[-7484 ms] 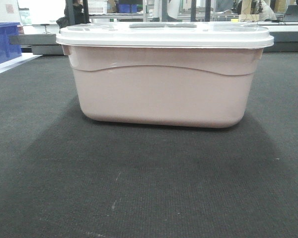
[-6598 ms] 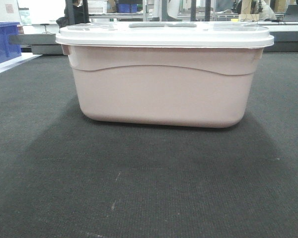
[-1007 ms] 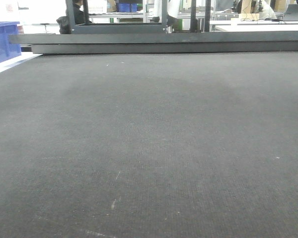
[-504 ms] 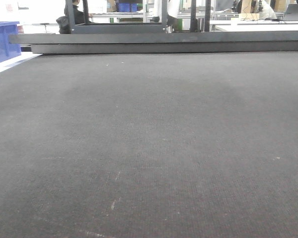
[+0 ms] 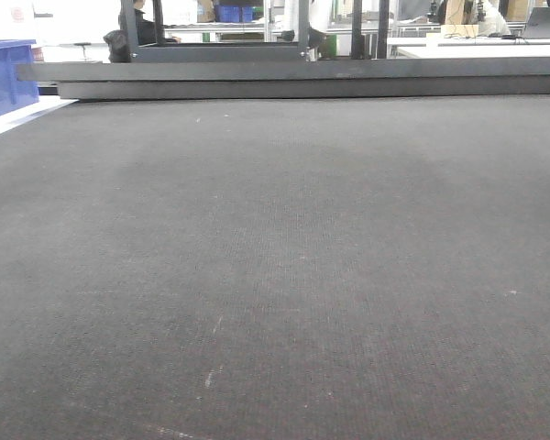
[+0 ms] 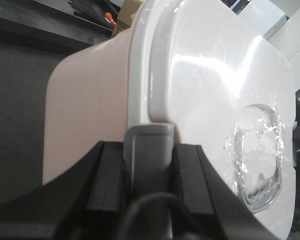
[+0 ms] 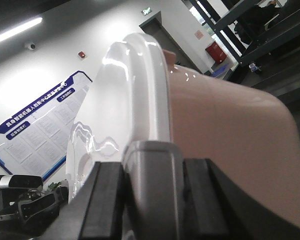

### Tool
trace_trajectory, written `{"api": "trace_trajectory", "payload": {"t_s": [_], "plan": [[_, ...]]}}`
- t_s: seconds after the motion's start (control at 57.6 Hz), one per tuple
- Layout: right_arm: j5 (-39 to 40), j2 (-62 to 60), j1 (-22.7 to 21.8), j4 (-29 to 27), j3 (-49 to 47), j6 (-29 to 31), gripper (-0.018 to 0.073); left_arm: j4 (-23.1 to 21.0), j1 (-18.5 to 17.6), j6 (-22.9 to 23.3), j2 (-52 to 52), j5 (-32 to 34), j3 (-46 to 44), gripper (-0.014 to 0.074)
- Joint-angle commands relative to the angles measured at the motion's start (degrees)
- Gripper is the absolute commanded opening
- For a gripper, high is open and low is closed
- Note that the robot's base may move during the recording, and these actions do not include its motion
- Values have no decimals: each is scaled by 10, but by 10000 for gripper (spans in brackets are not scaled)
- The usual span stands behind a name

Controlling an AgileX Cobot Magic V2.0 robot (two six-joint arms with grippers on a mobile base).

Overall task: Grab white bin and place on right shelf
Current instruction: 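Hold the bin raised with both grippers while the base backs away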

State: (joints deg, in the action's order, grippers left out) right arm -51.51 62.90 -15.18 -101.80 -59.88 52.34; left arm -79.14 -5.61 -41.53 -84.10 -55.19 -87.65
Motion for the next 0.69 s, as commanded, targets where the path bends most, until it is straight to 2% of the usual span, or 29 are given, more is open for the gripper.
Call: {"api": "trace_trajectory", "payload": {"t_s": [0.0,0.677], "plan": [[-178,-20,25,-30,-23,-7,70,-49,-47,-31,28,-216,-20,-127],[-154,-20,25,-30,-23,-7,70,-49,-47,-31,28,-216,-20,-127]]}}
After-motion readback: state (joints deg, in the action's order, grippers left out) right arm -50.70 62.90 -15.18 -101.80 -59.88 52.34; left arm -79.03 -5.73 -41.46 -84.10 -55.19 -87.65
